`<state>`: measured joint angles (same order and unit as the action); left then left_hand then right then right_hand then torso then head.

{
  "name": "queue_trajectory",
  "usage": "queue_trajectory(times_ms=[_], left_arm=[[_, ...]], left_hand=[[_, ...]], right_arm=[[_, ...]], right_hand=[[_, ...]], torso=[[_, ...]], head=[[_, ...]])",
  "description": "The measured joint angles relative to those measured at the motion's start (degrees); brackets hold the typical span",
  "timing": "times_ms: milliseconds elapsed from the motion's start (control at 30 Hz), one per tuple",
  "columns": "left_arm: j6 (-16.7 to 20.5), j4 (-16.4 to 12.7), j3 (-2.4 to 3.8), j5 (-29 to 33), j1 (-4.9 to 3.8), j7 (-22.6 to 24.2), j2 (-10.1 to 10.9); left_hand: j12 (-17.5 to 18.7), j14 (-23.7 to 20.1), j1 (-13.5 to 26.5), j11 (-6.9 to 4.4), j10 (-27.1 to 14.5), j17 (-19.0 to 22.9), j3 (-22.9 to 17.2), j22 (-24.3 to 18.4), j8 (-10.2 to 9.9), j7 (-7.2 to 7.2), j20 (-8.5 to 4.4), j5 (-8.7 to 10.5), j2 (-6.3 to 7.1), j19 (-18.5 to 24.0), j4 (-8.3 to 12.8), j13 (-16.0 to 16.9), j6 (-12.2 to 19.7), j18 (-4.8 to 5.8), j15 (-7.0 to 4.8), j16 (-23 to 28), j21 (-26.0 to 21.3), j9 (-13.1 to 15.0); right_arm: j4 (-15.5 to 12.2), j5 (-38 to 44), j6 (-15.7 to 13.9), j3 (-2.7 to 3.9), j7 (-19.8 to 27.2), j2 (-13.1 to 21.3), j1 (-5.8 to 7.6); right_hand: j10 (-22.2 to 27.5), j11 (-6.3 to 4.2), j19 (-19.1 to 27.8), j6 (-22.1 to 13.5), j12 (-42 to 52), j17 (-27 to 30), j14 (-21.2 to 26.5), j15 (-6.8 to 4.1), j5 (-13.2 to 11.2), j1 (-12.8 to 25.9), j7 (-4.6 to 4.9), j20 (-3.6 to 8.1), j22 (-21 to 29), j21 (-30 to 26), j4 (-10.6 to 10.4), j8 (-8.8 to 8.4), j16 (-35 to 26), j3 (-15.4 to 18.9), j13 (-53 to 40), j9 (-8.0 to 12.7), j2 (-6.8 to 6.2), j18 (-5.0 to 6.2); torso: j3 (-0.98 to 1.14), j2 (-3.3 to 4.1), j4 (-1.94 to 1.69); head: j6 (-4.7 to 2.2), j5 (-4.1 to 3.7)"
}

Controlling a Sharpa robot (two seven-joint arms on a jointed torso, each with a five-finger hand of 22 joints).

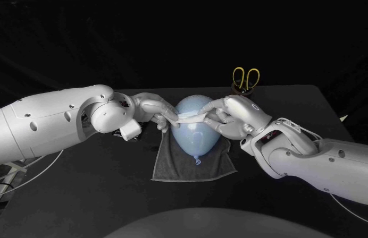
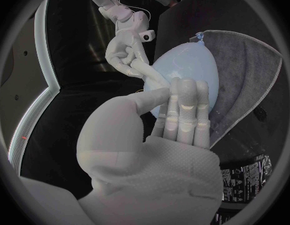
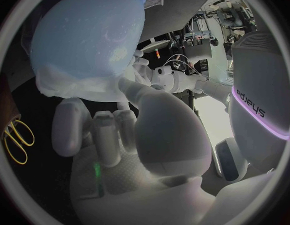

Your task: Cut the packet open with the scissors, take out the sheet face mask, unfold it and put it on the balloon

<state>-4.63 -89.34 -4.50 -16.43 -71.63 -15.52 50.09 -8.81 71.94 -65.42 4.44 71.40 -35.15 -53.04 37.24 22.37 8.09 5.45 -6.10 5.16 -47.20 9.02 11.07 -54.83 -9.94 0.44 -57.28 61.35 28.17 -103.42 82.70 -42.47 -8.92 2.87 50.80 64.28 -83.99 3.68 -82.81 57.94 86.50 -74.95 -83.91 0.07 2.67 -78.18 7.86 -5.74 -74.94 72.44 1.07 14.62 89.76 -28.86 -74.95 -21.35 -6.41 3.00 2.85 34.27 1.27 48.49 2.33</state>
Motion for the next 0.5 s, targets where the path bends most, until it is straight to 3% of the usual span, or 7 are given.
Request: queue_trajectory(times_ms=[100, 167, 267, 500], left_arm=[[-0.02, 0.02, 0.0, 0.01, 0.0, -0.01, 0.0], [-0.03, 0.03, 0.0, 0.01, 0.0, -0.01, 0.0], [-0.04, 0.04, 0.0, 0.03, 0.0, -0.01, 0.0], [-0.14, 0.06, 0.02, 0.15, 0.0, 0.02, 0.0]], left_hand=[[0.0, -0.06, 0.0, 0.0, 0.0, 0.0, 0.0, 0.0, 0.0, 0.0, 0.0, 0.0, 0.0, 0.0, 0.0, 0.0, 0.0, 0.01, -0.06, 0.0, 0.0, 0.0], [0.0, -0.14, 0.0, 0.0, 0.0, 0.0, 0.0, -0.01, -0.03, -0.01, 0.0, 0.0, 0.0, 0.0, 0.0, 0.0, 0.0, 0.03, -0.15, -0.01, 0.0, 0.0], [0.0, -0.15, 0.0, 0.0, 0.0, 0.01, 0.0, -0.01, -0.17, -0.01, 0.0, 0.0, 0.0, 0.0, 0.0, 0.04, 0.01, 0.05, -0.15, -0.22, 0.0, 0.01], [0.0, -0.15, 0.01, 0.0, 0.0, 0.01, 0.0, -0.02, -0.29, -0.02, 0.0, 0.13, 0.01, 0.0, 0.0, 0.05, 0.01, 0.12, -0.15, -0.22, 0.0, 0.02]], right_arm=[[-0.25, -0.23, -0.43, 0.0, 0.49, 0.17, 0.01], [-0.48, -0.53, -0.95, 0.0, 1.08, 0.38, 0.01], [-0.95, -1.26, -2.05, -0.01, 2.42, 0.86, 0.01], [-2.47, -2.47, -2.27, -0.04, 5.34, 2.64, -0.02]], right_hand=[[0.07, -1.78, -0.77, 2.62, 1.21, 0.0, 0.0, -1.48, -0.01, 0.46, -1.86, 0.78, -0.01, 1.17, -0.87, 2.17, -0.01, 0.41, 0.01, -1.09, 1.84, 0.0], [0.0, -2.41, -1.19, 3.15, 2.2, 0.01, -0.11, -2.16, -0.02, 0.82, -2.4, 1.23, -0.01, 1.81, -0.94, 3.39, -0.01, 0.47, 0.01, -1.92, 2.21, 0.0], [0.0, -2.71, -1.19, 3.34, 2.81, 0.04, -0.09, -2.36, -0.04, 0.67, -2.61, 1.85, -0.01, 2.12, -1.24, 4.36, -0.15, 0.17, 0.02, -2.44, 2.36, 0.01], [0.05, -2.76, -1.19, 3.12, 3.02, 0.05, -0.03, -2.47, -0.05, 0.59, -2.83, 1.85, 0.01, 2.12, -1.24, 5.12, 0.04, 0.17, 0.05, -2.9, 2.44, 0.01]], torso=[[0.0, 0.0, 0.0], [-0.01, 0.0, 0.0], [0.0, 0.01, 0.0], [0.0, 0.01, 0.01]], head=[[0.05, -0.02], [0.08, -0.02], [0.1, -0.02], [0.36, 0.03]])
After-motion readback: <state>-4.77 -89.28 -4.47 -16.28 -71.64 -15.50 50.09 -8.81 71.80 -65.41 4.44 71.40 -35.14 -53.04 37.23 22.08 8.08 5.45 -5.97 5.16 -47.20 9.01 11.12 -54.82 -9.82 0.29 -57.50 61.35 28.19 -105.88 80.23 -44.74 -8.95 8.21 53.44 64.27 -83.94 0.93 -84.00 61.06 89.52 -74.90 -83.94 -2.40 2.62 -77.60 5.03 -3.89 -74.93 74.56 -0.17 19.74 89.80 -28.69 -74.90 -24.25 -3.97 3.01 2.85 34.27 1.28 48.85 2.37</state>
